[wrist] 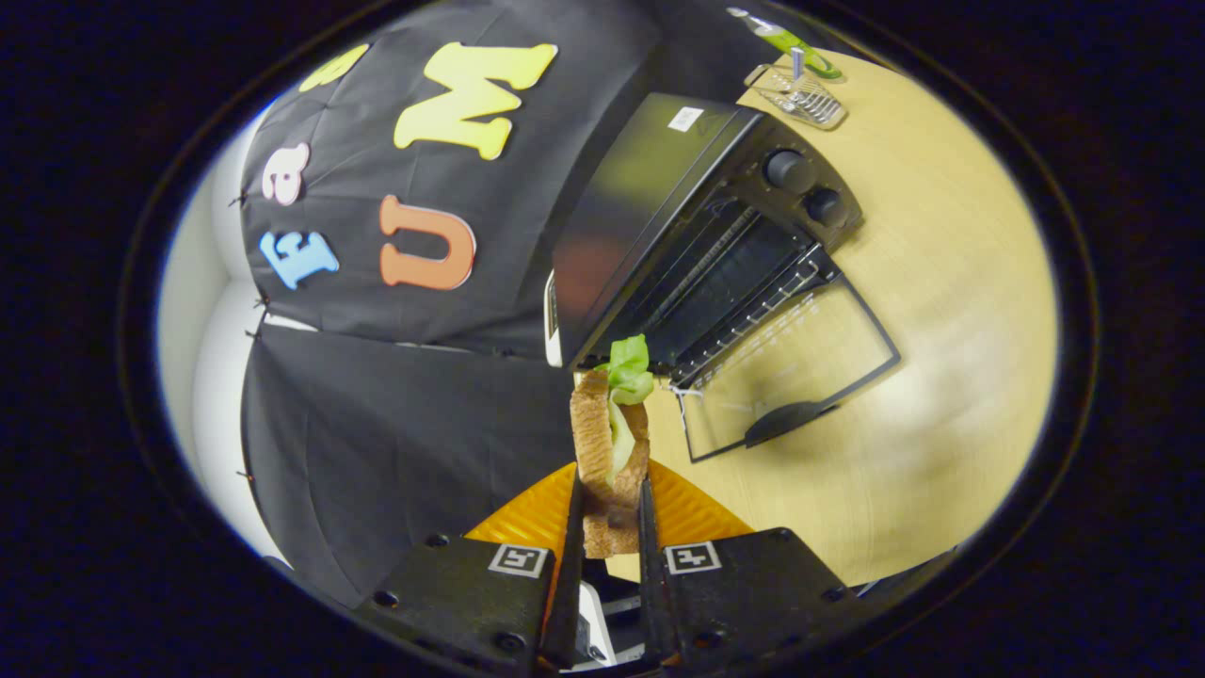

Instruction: Open the toaster oven, put the food inside, and close the toaster oven door.

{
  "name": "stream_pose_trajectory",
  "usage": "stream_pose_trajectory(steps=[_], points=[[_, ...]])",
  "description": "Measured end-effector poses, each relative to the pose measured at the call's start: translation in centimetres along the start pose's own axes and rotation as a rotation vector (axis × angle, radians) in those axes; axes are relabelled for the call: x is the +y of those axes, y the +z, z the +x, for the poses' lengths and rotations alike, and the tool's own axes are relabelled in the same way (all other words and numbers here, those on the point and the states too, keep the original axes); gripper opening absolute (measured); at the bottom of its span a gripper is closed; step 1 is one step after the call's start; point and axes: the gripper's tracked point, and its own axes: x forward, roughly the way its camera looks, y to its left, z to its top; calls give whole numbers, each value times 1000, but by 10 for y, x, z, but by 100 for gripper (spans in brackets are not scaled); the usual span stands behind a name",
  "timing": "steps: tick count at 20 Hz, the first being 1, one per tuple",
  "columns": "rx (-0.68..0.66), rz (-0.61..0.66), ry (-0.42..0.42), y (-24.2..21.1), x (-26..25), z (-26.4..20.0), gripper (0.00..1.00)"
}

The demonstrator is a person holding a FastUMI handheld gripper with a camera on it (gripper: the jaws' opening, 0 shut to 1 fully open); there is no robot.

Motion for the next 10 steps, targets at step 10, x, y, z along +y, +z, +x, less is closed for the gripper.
stream_pose_trajectory(steps=[10], points=[[-275, 137, 103, 78, -44, 93, 32]])
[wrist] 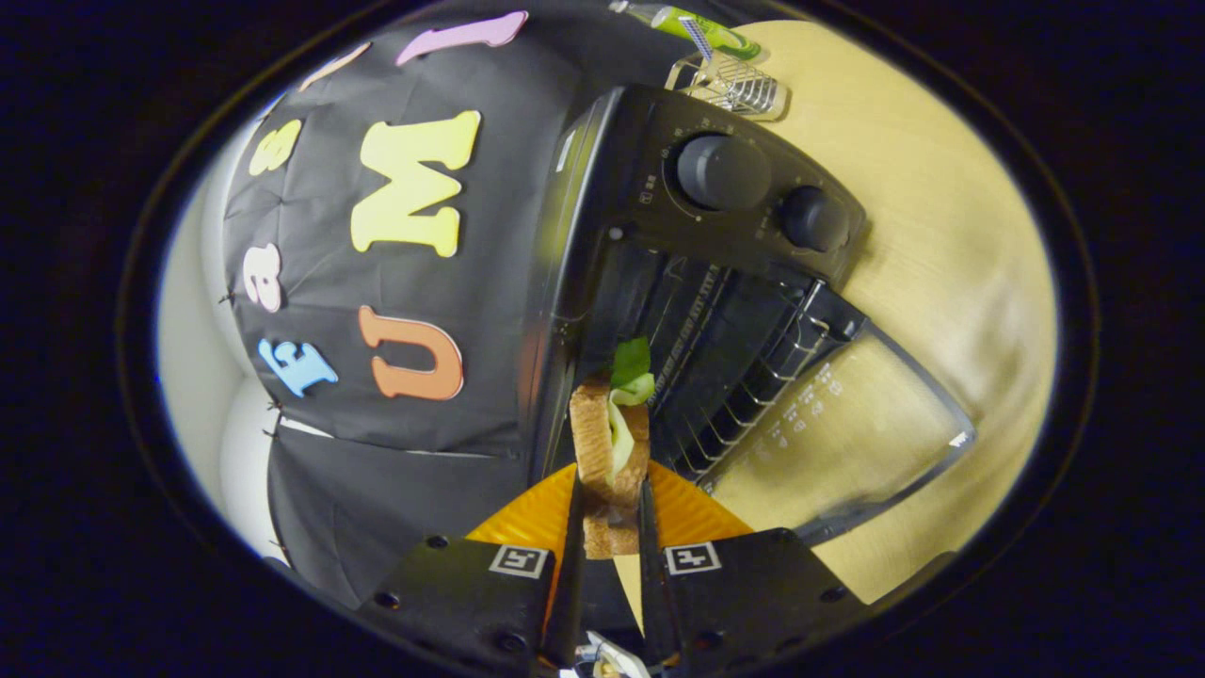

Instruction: Open the toaster oven, put the food inside, and close the toaster oven door.

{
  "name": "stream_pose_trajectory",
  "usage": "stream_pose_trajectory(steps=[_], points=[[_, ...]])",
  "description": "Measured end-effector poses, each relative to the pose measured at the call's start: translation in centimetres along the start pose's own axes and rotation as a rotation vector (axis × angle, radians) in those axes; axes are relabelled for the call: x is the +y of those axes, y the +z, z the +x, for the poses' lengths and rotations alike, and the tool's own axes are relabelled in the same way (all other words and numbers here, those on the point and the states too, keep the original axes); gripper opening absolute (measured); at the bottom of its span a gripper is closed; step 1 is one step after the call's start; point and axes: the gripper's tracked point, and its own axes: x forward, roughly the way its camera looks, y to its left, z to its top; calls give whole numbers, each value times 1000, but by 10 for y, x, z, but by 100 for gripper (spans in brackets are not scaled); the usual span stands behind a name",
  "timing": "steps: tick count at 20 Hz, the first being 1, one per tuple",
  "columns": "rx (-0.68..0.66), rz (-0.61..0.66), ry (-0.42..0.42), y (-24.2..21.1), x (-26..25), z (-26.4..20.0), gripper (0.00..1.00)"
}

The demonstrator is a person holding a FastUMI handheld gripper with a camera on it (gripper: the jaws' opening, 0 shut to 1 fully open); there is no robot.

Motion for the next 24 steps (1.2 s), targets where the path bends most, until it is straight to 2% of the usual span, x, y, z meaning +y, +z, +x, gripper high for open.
stream_pose_trajectory(steps=[8, 11, 12, 16, 18, 19, 24], points=[[-160, 85, 43, 23, -20, 53, 32], [-200, 88, 49, 22, -21, 65, 35], [-220, 78, 27, 22, -24, 69, 37], [-207, 44, -24, 13, -22, 69, 52], [-172, 7, -66, 6, -21, 71, 64], [-146, -15, -98, 1, -23, 76, 76], [-80, -157, -217, -9, -24, 66, 86]])
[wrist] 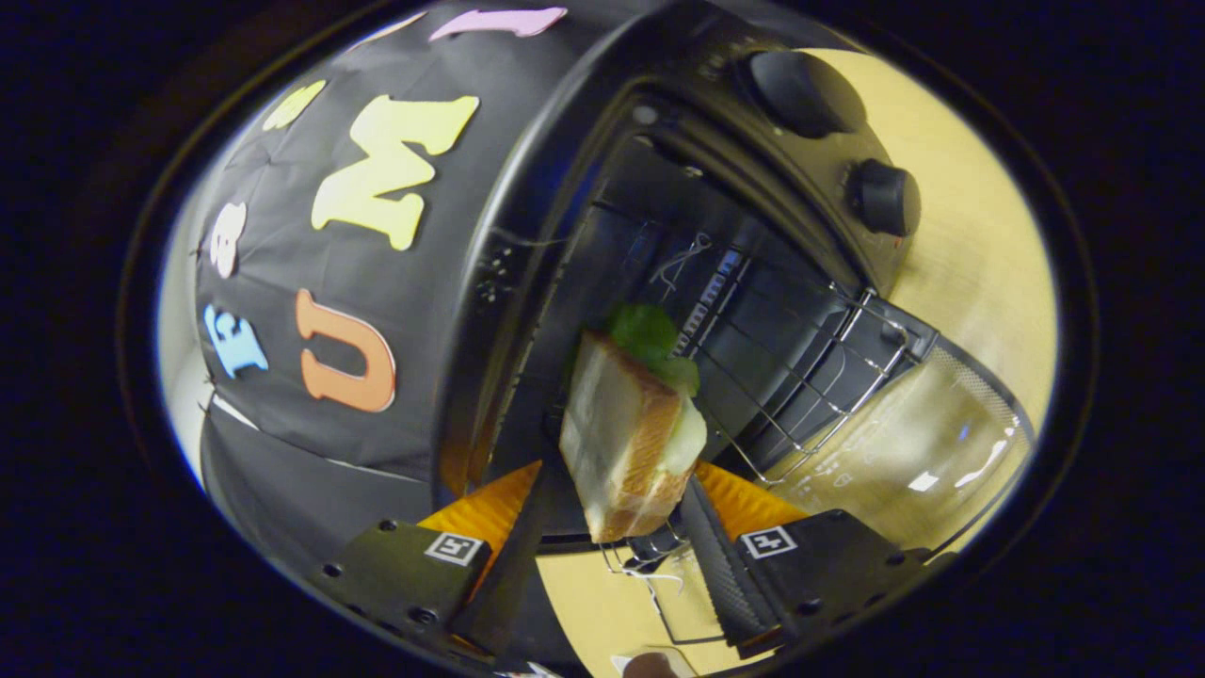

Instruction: Open the toaster oven, put the food inside, and close the toaster oven door.

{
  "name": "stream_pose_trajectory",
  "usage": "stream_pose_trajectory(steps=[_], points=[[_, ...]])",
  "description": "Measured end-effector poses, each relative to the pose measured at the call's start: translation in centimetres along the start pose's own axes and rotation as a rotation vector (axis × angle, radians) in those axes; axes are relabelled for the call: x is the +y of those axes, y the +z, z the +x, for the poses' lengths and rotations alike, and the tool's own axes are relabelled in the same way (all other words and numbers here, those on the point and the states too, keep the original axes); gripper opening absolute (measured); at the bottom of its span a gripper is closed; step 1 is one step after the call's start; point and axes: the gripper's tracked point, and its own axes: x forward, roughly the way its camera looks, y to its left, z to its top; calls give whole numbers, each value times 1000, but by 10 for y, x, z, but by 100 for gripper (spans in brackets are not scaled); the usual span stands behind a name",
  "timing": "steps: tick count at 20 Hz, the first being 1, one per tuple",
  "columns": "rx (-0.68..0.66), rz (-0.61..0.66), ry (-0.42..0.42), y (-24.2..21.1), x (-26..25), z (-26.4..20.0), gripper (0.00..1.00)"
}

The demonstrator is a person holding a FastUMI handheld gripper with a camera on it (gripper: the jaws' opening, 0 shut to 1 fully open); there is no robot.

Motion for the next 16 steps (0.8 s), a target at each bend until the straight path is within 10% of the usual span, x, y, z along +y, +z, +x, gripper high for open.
stream_pose_trajectory(steps=[16], points=[[53, -381, -178, -18, 2, -77, 94]])
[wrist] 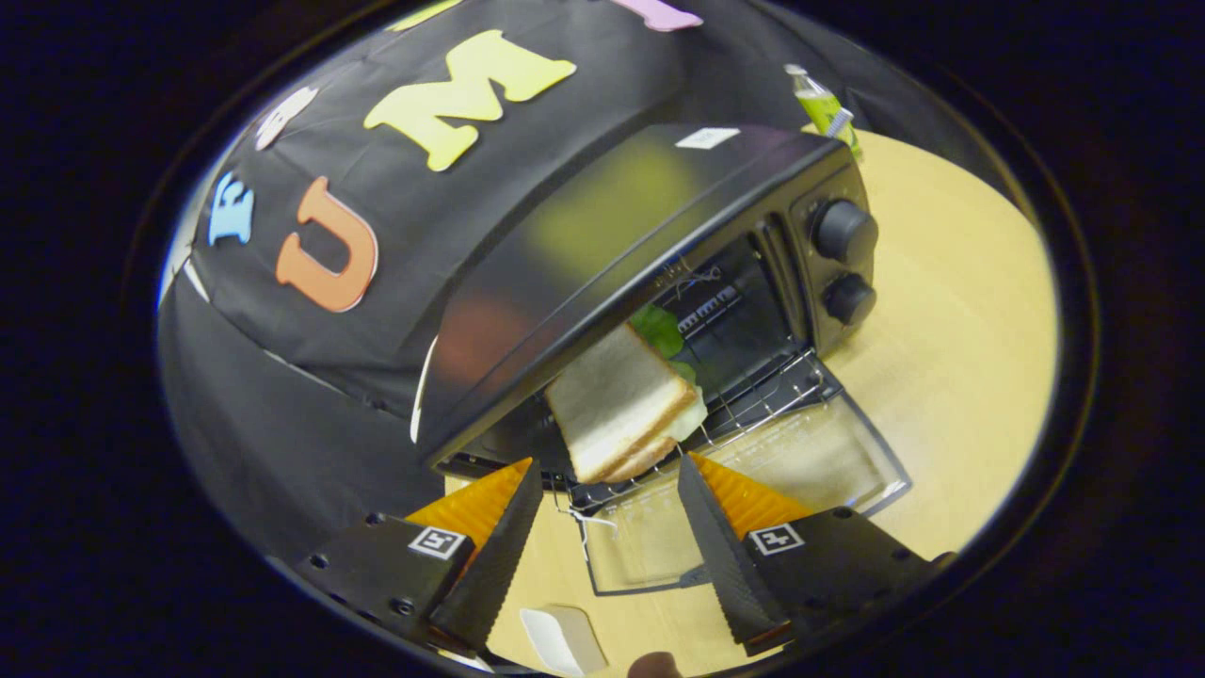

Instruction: Open the toaster oven, put the food inside, and close the toaster oven door.

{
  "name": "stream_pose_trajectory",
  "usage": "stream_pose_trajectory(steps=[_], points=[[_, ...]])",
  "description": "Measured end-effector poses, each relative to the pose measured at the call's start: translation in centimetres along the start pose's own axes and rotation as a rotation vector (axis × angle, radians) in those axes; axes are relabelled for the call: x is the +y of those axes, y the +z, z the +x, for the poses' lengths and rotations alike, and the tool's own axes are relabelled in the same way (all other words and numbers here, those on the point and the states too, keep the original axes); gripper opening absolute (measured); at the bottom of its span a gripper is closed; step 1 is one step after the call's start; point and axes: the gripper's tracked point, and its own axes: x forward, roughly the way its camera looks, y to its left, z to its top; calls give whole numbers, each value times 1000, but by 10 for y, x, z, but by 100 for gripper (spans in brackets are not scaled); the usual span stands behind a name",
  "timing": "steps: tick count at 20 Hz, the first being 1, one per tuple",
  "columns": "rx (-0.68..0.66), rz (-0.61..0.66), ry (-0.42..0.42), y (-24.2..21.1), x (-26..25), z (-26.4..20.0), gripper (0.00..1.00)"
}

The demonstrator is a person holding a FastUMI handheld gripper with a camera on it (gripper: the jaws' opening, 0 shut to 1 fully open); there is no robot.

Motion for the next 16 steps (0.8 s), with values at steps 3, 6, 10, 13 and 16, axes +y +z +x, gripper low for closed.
stream_pose_trajectory(steps=[3, 6, 10, 13, 16], points=[[0, -131, -16, -5, -2, -34, 95], [-17, -268, -48, -12, -7, -65, 96], [-40, -384, -74, -27, -16, -90, 96], [-21, -393, -105, -47, -29, -96, 96], [44, -434, -146, -75, -47, -90, 96]])
